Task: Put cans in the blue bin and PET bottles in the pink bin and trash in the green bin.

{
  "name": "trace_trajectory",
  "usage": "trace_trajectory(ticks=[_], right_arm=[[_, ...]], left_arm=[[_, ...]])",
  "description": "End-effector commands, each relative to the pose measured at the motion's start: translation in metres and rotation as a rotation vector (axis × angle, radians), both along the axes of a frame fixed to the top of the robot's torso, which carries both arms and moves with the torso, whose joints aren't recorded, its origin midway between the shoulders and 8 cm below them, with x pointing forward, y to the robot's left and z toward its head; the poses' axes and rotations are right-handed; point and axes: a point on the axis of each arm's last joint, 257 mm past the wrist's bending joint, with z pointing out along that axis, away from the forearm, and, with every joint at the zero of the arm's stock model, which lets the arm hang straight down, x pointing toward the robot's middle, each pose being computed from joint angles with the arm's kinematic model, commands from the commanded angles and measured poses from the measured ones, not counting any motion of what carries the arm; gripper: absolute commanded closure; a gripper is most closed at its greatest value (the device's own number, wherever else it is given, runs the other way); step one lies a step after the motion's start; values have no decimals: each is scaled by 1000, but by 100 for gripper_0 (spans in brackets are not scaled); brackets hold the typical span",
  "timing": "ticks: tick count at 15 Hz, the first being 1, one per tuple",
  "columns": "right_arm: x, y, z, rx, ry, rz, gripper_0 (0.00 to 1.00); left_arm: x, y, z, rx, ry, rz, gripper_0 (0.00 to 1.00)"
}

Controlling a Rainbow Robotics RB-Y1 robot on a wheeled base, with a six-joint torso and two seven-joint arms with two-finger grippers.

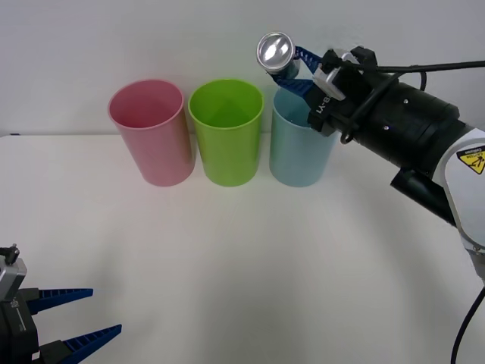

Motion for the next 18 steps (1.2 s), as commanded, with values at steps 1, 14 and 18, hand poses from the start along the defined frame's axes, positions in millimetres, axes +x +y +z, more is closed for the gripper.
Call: trace_trajectory(ticks=[1, 14, 18], right_arm=[[10, -8, 1, -38, 67, -21, 100], [82, -57, -38, -50, 292, -171, 100], [85, -73, -54, -57, 324, -199, 100]], left_arm=[[0, 0, 0, 0, 0, 0, 0], [0, 0, 0, 0, 0, 0, 0], [0, 0, 0, 0, 0, 0, 0]])
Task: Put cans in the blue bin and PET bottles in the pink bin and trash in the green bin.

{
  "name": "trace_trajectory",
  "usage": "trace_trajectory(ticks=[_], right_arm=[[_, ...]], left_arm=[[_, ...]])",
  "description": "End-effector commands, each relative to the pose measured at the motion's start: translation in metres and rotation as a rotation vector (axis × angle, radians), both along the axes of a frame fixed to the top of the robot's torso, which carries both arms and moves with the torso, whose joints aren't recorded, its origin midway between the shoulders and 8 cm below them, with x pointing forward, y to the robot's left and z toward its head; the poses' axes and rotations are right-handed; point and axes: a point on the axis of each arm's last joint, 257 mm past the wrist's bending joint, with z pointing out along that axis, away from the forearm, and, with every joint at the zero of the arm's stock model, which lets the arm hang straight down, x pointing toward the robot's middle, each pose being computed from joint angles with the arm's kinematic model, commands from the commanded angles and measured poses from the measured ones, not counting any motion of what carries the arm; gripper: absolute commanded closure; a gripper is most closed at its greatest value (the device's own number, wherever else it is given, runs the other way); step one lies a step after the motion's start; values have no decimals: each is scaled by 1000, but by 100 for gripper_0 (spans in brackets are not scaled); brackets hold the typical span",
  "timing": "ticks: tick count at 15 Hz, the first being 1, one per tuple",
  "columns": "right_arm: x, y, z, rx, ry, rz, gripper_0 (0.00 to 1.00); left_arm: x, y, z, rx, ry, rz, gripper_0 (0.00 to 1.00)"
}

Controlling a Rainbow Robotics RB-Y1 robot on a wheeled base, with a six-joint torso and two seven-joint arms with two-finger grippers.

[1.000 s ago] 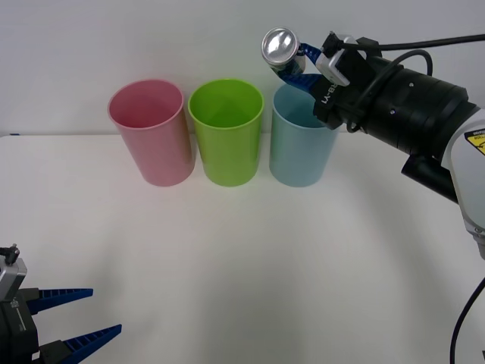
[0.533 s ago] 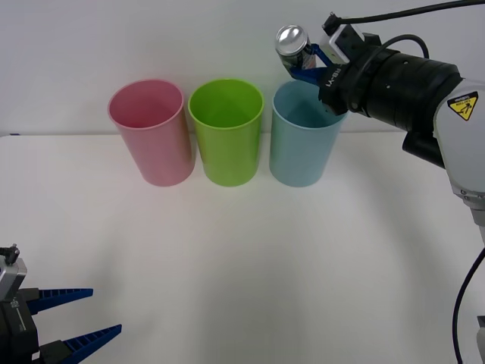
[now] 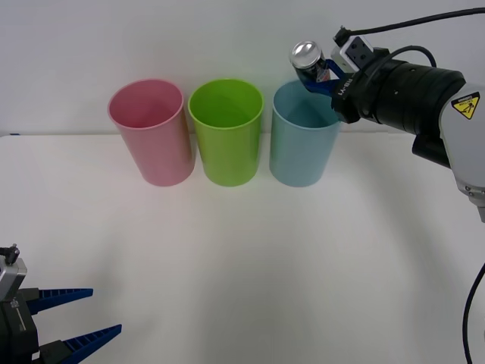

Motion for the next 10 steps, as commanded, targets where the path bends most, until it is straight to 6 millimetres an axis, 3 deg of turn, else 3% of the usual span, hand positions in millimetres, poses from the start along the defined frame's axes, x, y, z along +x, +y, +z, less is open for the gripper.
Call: trace_trajectory(ticks=[1, 10], right_arm=[[4, -9, -10, -1, 24, -18, 100], [10, -8, -24, 8, 50, -33, 100]], left_arm=[[0, 0, 0, 0, 0, 0, 0], [0, 0, 0, 0, 0, 0, 0]])
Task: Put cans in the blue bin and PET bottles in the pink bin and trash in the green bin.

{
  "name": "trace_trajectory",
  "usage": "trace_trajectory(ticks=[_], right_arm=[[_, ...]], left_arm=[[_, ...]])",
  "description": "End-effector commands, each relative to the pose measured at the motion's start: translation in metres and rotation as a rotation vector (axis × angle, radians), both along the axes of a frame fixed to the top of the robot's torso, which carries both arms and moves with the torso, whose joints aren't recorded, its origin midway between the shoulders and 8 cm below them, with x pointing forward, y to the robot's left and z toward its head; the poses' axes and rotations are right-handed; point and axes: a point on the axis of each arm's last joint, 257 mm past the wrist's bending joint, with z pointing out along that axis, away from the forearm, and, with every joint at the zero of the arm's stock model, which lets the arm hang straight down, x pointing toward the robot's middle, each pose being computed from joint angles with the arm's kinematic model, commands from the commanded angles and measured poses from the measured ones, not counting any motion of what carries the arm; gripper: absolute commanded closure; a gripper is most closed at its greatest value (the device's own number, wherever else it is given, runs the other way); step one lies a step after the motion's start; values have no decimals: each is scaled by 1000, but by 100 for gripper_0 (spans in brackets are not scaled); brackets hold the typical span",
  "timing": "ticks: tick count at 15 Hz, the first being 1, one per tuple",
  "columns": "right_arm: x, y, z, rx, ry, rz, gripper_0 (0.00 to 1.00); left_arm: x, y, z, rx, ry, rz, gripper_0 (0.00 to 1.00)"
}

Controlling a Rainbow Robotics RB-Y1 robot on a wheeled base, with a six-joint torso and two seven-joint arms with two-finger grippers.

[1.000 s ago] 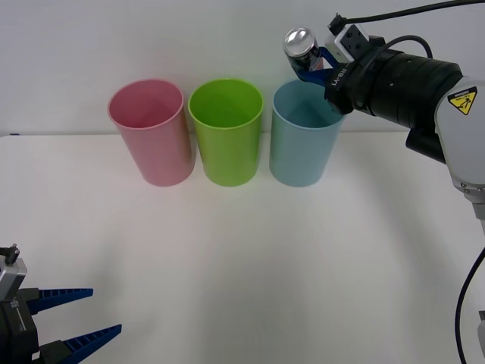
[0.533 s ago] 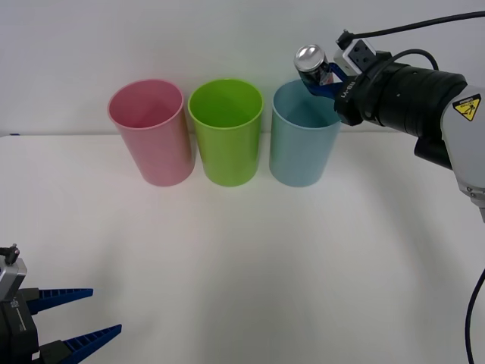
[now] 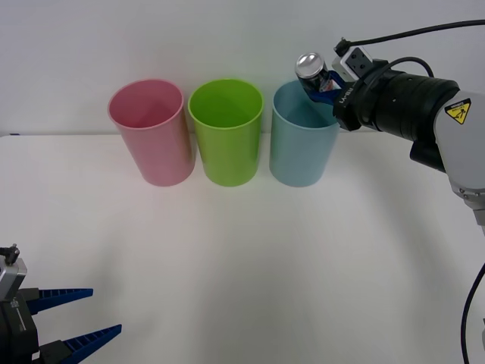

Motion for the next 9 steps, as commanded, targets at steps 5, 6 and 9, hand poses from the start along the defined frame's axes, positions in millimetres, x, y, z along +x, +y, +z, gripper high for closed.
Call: trace_trajectory(ticks=[5, 6, 9], right_arm=[[2, 2, -2, -2, -5, -9, 100], [2, 3, -3, -3, -3, -10, 100], [2, 3, -5, -8, -3, -12, 100]], left_arm=[[0, 0, 0, 0, 0, 0, 0], [0, 0, 0, 0, 0, 0, 0], [0, 0, 0, 0, 0, 0, 0]])
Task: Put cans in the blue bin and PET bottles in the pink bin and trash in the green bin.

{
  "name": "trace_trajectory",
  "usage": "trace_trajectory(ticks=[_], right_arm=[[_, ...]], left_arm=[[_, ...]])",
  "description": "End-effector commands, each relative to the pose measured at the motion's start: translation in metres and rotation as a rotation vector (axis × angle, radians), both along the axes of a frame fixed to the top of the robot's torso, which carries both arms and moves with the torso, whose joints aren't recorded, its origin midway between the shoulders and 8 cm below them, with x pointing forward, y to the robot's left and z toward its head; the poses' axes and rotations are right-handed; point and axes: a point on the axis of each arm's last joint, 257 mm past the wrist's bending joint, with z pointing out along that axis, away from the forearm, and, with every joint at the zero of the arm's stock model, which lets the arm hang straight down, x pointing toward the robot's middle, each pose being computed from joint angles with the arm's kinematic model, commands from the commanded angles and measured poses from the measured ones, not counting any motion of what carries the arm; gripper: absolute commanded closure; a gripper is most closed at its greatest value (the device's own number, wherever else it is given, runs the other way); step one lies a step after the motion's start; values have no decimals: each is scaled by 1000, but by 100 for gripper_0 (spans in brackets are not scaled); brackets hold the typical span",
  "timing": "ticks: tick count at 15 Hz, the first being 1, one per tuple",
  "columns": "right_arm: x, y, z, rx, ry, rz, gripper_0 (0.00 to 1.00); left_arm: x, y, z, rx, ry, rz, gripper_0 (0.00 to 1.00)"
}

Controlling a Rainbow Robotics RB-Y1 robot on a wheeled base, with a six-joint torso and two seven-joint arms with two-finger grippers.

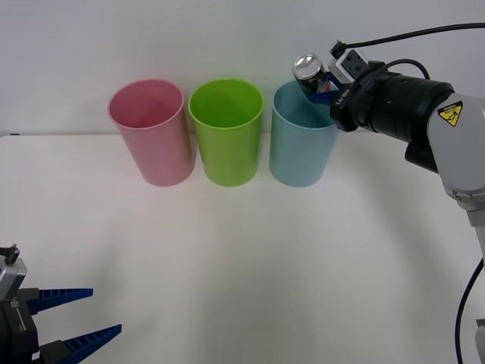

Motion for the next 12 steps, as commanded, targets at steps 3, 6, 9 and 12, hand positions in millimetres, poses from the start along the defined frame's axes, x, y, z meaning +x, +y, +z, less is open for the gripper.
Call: trace_trajectory(ticks=[3, 6, 9, 12], right_arm=[[0, 1, 0, -7, -5, 1, 100], [0, 1, 1, -17, -16, 4, 0], [0, 0, 1, -19, -18, 6, 0], [0, 2, 2, -19, -22, 9, 0]], left_arm=[[0, 0, 0, 0, 0, 0, 0], [0, 0, 0, 0, 0, 0, 0], [0, 0, 0, 0, 0, 0, 0], [0, 0, 0, 0, 0, 0, 0]])
